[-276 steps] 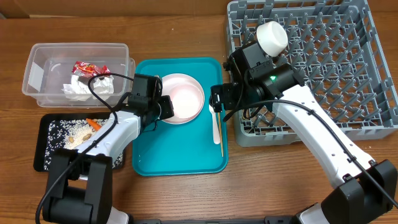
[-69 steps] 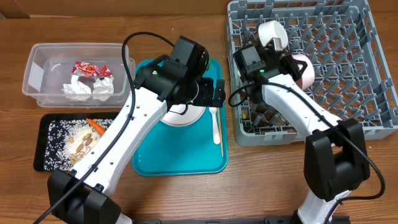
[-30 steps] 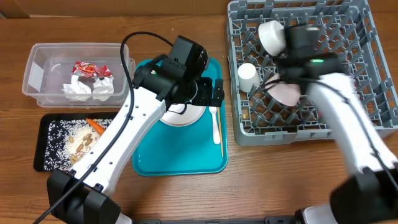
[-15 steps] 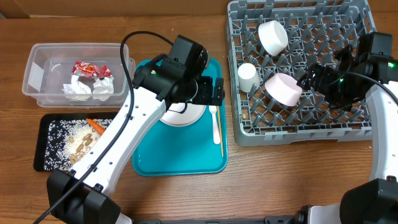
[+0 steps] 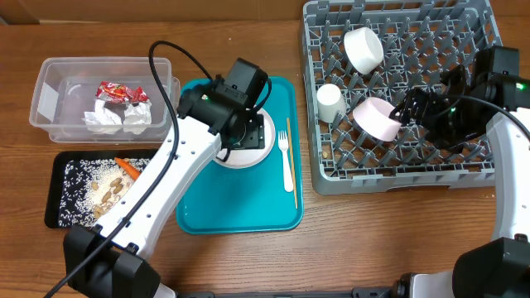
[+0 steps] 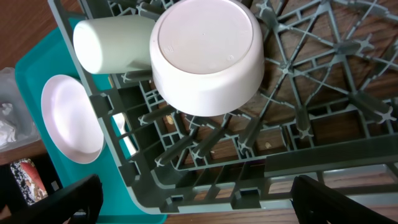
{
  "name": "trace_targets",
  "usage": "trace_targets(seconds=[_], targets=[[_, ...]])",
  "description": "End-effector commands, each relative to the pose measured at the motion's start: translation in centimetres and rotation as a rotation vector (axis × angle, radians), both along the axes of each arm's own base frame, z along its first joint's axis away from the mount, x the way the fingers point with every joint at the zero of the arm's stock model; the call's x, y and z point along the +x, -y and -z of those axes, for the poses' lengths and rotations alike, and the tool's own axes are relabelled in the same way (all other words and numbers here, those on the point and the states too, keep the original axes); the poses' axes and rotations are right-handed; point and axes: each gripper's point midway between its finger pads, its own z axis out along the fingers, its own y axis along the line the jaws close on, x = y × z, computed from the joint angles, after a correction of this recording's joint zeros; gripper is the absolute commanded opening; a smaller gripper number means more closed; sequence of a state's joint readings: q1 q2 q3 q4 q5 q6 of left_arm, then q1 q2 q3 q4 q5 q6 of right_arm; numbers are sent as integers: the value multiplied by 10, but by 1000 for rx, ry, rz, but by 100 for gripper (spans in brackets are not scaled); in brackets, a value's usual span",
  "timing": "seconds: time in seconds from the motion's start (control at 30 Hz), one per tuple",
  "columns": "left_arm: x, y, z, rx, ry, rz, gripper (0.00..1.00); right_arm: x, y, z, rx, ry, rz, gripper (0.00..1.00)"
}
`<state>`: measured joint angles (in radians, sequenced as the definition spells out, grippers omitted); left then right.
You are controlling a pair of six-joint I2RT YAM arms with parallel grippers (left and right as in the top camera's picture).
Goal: Sort waste into correct bins and load items into the dishwasher
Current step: 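Lower the left gripper onto the white plate on the teal tray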
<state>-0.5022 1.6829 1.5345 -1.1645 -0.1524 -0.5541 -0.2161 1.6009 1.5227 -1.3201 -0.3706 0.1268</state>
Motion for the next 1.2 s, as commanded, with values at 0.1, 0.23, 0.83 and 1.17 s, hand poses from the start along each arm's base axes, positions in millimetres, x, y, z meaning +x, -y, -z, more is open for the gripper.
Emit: trace_targets(seconds=[0.1, 0.23, 0.83, 1.17], targets=[[-11, -32, 52, 65, -45, -155, 73, 2, -1, -7, 11, 22, -1, 100], [-17, -47, 81, 38, -76, -244, 65, 2, -2, -7, 11, 22, -1, 100], [0, -54, 136, -191, -16, -385, 57, 2, -1, -7, 11, 22, -1, 100], [-4, -56, 152, -201, 11, -384, 46, 2, -1, -7, 11, 22, -1, 100]])
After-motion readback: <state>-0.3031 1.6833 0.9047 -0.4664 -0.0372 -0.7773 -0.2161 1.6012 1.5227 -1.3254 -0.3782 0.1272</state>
